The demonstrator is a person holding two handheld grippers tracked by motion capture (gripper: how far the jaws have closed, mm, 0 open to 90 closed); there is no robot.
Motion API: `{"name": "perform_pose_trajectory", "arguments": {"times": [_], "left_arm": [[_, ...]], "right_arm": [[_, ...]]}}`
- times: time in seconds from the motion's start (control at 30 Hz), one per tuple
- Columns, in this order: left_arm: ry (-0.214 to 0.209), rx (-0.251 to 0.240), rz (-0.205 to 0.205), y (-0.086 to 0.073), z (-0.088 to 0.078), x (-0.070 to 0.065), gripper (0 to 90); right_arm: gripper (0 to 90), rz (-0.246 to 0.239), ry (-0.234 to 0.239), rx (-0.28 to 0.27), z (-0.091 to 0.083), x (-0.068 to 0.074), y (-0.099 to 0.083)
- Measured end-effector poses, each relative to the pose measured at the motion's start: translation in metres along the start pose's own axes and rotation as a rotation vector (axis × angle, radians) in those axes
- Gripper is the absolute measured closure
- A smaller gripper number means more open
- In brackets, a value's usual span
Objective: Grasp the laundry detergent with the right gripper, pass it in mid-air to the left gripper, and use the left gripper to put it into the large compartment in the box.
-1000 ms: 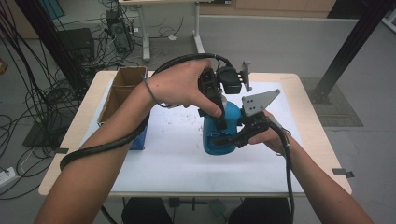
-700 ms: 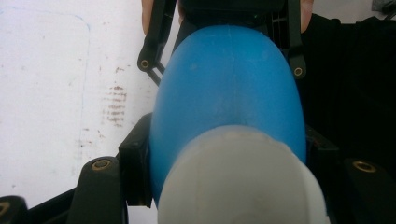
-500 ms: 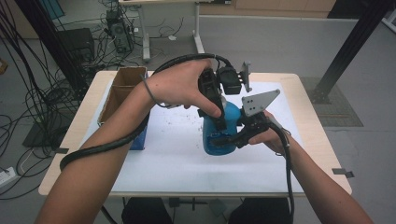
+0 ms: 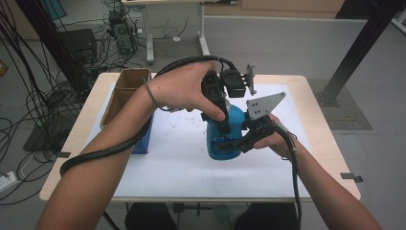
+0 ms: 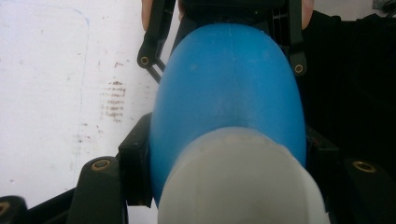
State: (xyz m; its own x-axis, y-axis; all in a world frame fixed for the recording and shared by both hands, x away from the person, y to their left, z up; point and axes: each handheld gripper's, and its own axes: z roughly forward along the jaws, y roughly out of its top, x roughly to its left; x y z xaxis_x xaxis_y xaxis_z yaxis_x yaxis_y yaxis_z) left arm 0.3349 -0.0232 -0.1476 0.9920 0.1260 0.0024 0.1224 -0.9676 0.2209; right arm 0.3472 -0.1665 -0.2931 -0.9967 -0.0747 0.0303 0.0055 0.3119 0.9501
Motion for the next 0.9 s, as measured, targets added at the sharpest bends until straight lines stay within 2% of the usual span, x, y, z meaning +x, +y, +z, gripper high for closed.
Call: {"name": "perform_pose_trajectory", "arguments": {"times": [0.9], "left_arm": [[-0.002,0.001,-0.011,0.0008,-0.0006,0.0006,37.5]], "right_arm": [[43.6,0.001,0.004,-0.009,-0.0003,-0.0007,0.0001]]}}
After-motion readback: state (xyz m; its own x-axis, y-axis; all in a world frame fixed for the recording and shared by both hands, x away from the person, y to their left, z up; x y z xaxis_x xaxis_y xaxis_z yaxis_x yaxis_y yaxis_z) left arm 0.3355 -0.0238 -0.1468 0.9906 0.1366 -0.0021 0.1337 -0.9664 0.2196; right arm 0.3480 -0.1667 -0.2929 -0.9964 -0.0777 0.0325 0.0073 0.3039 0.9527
